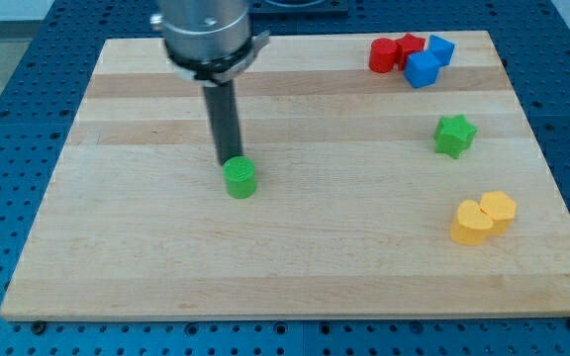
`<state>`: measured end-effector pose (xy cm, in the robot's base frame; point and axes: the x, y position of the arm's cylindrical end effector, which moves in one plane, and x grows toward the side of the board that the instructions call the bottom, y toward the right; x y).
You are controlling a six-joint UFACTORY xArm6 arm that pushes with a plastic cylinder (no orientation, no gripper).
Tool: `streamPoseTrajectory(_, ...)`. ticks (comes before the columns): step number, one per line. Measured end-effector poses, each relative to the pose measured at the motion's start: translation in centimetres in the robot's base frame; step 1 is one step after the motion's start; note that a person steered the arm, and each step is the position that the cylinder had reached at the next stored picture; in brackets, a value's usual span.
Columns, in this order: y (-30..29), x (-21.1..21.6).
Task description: Slide the green circle diagonal to the top left of the yellow heart
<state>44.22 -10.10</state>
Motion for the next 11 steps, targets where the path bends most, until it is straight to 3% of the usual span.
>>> streamPoseTrajectory(1, -4.1, 1.6)
streamPoseTrajectory(3, -5.6, 3.7)
streamPoseTrajectory(11, 15.6, 1.9)
